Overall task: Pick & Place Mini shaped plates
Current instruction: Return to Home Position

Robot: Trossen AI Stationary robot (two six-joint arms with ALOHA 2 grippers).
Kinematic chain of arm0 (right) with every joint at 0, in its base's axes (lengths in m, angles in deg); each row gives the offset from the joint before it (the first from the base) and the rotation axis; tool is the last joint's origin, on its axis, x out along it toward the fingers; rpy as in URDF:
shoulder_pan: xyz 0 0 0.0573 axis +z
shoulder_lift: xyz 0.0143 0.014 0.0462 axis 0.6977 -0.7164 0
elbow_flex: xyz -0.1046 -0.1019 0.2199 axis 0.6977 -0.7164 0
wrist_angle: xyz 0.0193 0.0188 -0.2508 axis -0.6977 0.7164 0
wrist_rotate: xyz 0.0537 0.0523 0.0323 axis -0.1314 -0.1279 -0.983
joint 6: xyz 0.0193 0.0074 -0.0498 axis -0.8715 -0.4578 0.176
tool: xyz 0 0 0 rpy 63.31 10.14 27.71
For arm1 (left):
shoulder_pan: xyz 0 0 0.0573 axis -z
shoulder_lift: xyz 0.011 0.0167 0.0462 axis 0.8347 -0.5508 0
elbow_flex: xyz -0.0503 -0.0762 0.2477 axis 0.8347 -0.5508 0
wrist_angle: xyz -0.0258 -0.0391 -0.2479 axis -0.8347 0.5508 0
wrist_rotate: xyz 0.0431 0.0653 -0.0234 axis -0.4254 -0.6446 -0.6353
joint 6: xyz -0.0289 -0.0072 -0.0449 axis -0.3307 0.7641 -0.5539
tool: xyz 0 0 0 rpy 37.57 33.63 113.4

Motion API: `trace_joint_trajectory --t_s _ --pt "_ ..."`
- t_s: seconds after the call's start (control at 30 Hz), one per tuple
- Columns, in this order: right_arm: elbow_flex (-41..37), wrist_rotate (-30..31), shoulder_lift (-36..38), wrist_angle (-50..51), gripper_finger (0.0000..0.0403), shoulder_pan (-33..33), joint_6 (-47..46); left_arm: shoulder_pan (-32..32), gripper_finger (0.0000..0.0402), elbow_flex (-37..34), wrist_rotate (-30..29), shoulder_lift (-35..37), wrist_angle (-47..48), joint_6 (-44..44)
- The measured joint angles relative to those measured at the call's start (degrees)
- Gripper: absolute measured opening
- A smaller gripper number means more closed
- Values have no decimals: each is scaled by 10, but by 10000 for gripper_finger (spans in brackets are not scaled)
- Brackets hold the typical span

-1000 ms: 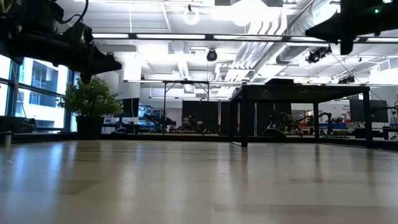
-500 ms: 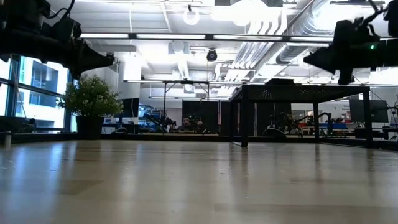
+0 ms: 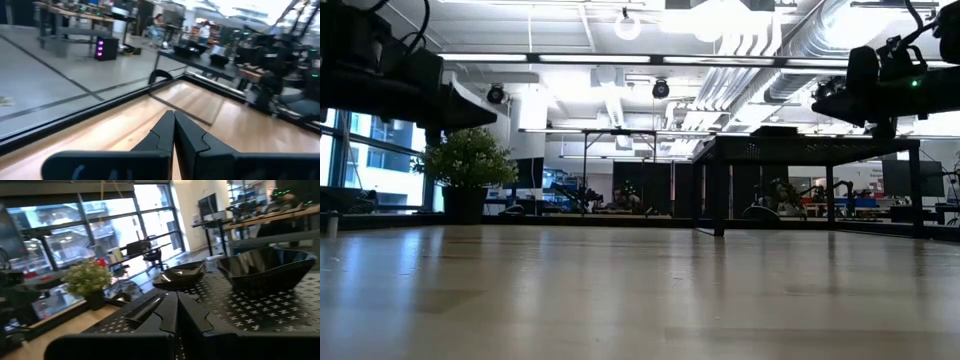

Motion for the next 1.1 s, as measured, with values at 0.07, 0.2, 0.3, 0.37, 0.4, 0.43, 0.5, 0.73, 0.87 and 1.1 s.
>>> trace_joint_trajectory --t_s 0.07,0.2,0.3,0.37,0.4,0.43,0.5,0.73,0.87,1.1 --pt "0 15 0 9 0 0 5 0 1 0 -8 -3 3 0" --pt "0 30 -2 25 0 0 4 0 1 -1 -9 -3 4 0" --pt "0 33 -3 19 0 0 2 0 1 -1 -9 -4 11 -5" --pt "0 28 -3 18 1 0 4 0 1 -2 -9 -3 11 -5" --pt "0 19 -3 19 2 0 6 0 1 -2 -9 -4 13 -5" --pt "0 11 -3 19 3 0 9 0 1 -2 -9 -4 14 -5" --pt "0 -10 -4 20 7 0 18 0 1 -2 -9 -4 14 -5" --pt "0 -62 -5 26 13 -1 55 0 1 -2 -10 -4 14 -5" --pt "0 -64 -5 25 9 0 55 0 1 -3 -10 -4 14 -5" --pt "0 -66 -5 21 9 0 57 0 1 -3 -10 -4 14 -5"
